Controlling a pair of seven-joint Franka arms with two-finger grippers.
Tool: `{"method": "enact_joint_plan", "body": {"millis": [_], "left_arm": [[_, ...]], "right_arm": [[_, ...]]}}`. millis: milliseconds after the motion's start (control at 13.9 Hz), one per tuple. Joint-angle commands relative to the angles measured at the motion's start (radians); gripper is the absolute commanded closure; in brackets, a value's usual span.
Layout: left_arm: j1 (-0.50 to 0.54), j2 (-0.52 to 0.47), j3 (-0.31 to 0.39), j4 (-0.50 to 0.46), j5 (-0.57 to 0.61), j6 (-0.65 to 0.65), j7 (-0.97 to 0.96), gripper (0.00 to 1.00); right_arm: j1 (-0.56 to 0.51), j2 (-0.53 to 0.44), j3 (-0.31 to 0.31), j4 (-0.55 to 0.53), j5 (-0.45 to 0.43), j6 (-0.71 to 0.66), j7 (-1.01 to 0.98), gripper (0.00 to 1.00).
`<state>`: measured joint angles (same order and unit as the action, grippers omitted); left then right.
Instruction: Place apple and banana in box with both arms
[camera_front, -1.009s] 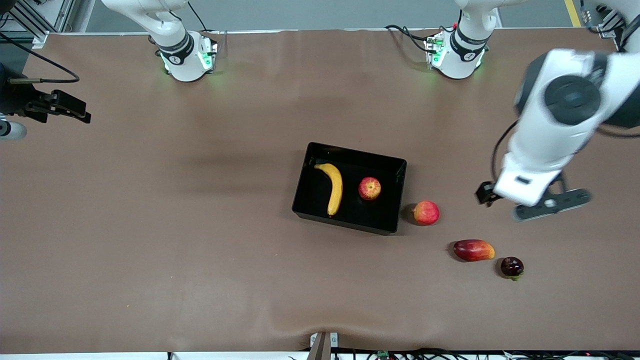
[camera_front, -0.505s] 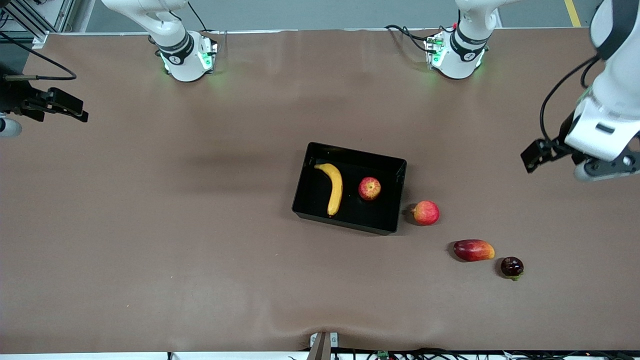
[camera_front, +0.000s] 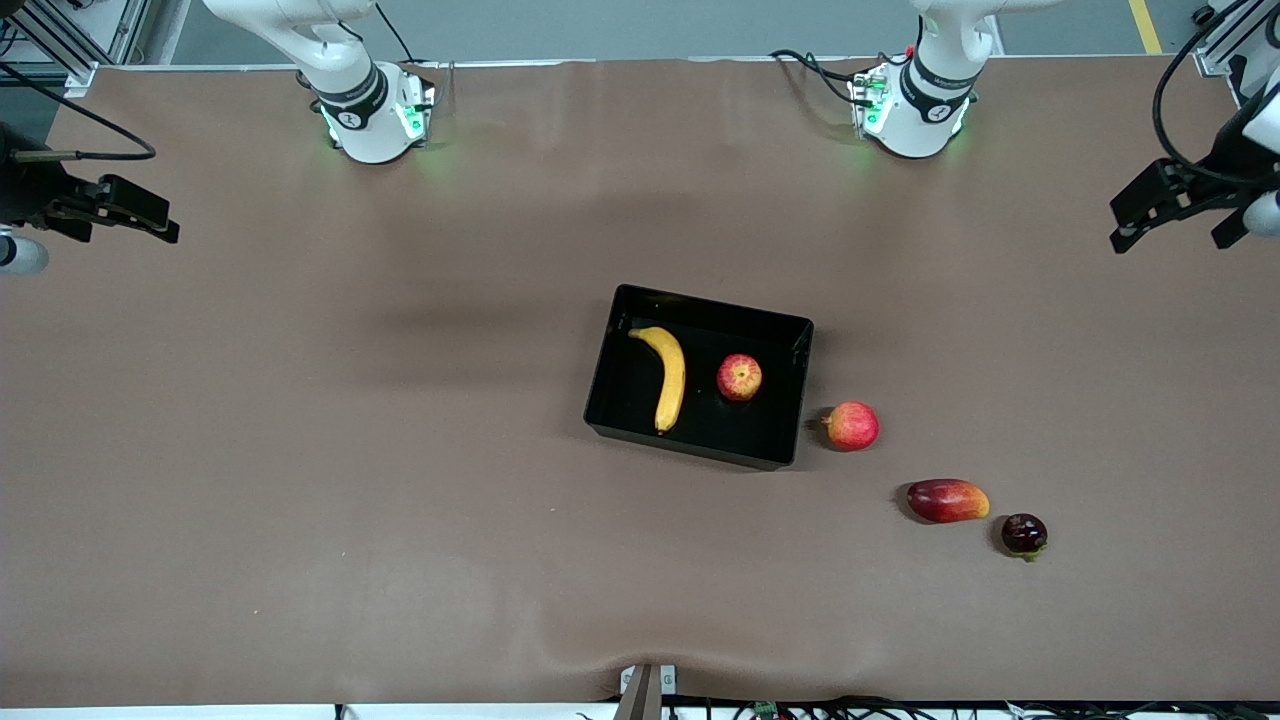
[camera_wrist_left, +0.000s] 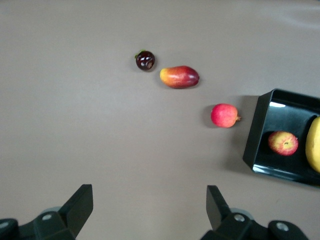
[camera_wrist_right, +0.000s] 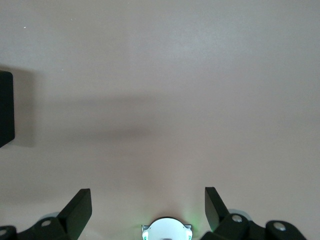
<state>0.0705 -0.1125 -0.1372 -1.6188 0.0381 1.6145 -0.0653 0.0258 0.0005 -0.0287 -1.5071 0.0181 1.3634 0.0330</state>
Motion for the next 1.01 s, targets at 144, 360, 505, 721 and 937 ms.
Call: {"method": "enact_joint_plan", "body": {"millis": [144, 360, 505, 721, 937], "left_arm": [[-0.014, -0.056, -0.004, -0.049, -0.018, -0.027, -0.004, 0.00], [-0.047, -0.062, 0.004, -0.044, -0.018, -0.057, -0.059, 0.00], [-0.070, -0.062, 0.027, -0.035, -0.018, -0.073, -0.053, 0.00], [-0.090, -0.047, 0.062, -0.003, -0.020, -0.078, -0.036, 0.00], [-0.084, -0.026, 0.061, 0.013, -0.050, -0.079, -0.041, 0.00]], "right_arm": [[-0.010, -0.033, 0.016, -0.019, 0.003, -0.006, 0.007, 0.00], [-0.010, -0.033, 0.018, -0.015, 0.003, -0.001, 0.005, 0.00], [-0.009, -0.030, 0.018, -0.018, 0.003, 0.006, 0.005, 0.00], [-0.007, -0.028, 0.018, -0.019, 0.003, 0.022, 0.005, 0.00], [0.000, -0.030, 0.020, -0.021, 0.003, 0.034, 0.005, 0.00]]}}
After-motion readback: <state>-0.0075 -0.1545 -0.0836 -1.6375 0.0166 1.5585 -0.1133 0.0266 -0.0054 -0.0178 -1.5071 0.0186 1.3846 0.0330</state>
